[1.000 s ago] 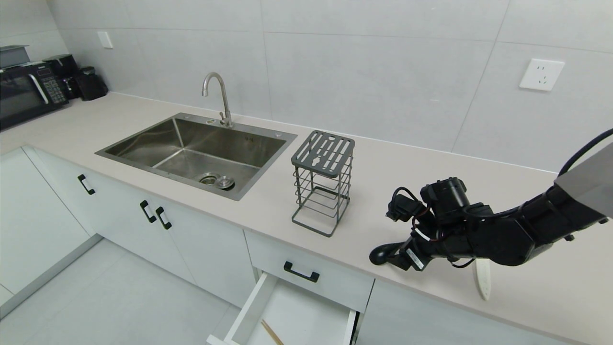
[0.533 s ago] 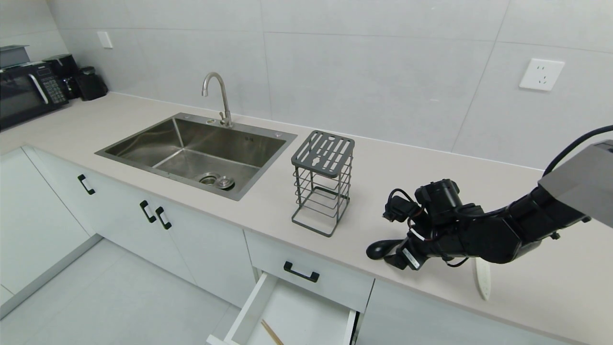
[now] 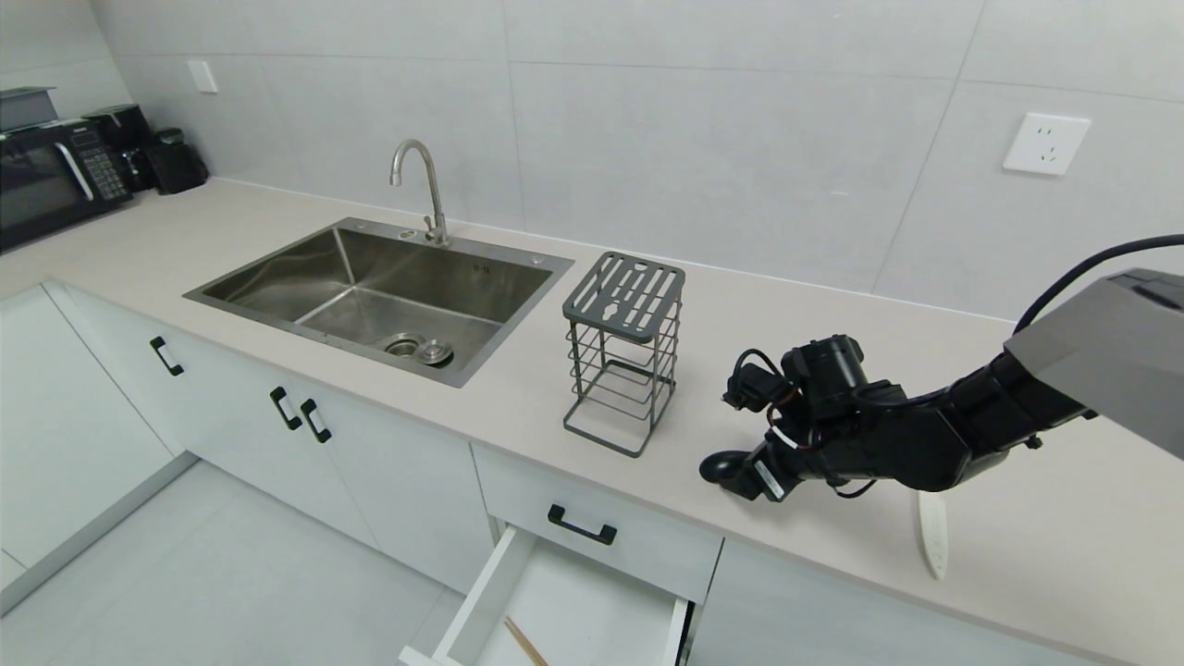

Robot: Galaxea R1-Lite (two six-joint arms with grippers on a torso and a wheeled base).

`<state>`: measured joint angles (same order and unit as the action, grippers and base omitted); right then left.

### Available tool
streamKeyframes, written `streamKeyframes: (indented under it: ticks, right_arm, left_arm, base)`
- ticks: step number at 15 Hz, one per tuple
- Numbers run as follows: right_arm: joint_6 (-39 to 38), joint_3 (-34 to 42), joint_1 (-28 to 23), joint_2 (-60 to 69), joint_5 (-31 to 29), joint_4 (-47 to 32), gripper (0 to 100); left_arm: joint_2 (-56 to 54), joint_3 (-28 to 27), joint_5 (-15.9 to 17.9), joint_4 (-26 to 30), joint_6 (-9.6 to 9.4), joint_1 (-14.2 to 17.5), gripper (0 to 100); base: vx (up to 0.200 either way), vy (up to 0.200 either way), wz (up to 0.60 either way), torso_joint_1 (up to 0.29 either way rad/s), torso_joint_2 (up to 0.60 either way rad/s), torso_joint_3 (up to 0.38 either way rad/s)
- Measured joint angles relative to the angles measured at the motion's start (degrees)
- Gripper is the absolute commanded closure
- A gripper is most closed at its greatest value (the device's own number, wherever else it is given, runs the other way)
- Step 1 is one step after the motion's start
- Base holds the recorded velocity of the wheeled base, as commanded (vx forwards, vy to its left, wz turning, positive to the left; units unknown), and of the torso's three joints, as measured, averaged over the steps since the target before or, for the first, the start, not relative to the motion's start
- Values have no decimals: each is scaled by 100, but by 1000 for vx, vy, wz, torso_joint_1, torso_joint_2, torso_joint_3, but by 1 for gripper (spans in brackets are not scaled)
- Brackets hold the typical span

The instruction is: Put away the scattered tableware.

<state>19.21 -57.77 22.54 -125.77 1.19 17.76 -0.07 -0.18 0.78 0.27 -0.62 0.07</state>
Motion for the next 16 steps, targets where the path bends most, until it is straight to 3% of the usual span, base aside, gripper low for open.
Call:
streamKeyframes:
  ticks: [9, 10, 16]
  right_arm:
    - [-255, -17, 11, -179, 158, 13, 0]
    - [-283, 2, 11, -184, 184, 20, 100]
    - [-305, 116, -55, -184, 189, 11, 100]
  left_arm:
    - [0, 0, -5, 0, 0, 0, 0]
    - [0, 0, -2, 0, 0, 0, 0]
    - [0, 0, -2, 0, 0, 0, 0]
  base:
    - [0, 0, 0, 0, 0, 0]
    - [0, 0, 0, 0, 0, 0]
    - [0, 0, 0, 0, 0, 0]
